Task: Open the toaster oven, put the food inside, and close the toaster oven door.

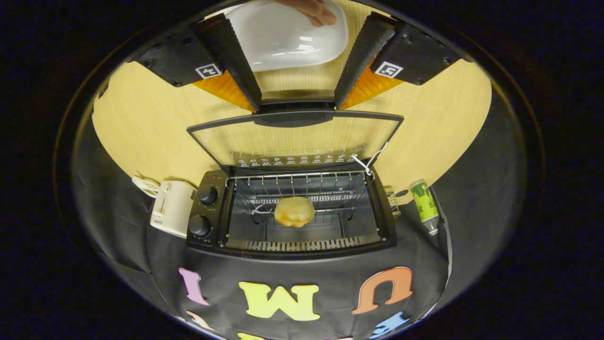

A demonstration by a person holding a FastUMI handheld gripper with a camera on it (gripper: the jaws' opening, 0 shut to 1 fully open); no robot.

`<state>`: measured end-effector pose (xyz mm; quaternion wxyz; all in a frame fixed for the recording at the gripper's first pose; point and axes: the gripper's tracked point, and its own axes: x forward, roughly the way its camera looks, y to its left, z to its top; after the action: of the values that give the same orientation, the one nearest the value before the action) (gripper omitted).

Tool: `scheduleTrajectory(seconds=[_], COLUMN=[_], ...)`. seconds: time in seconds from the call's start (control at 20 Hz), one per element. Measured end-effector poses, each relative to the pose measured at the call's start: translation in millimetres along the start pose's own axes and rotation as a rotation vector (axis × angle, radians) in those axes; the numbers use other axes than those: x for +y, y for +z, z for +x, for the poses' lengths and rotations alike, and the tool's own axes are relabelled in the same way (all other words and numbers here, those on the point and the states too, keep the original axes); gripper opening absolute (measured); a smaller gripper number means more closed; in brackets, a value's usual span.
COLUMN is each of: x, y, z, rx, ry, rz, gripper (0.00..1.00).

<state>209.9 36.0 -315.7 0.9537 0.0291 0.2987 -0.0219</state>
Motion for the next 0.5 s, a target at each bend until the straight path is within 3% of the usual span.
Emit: scheduleTrajectory(seconds=[0.5], x=[5], y=[64], z=[-23], rx=[-0.268], ry=[0.007], rz=[-0.01], gripper=[1.0])
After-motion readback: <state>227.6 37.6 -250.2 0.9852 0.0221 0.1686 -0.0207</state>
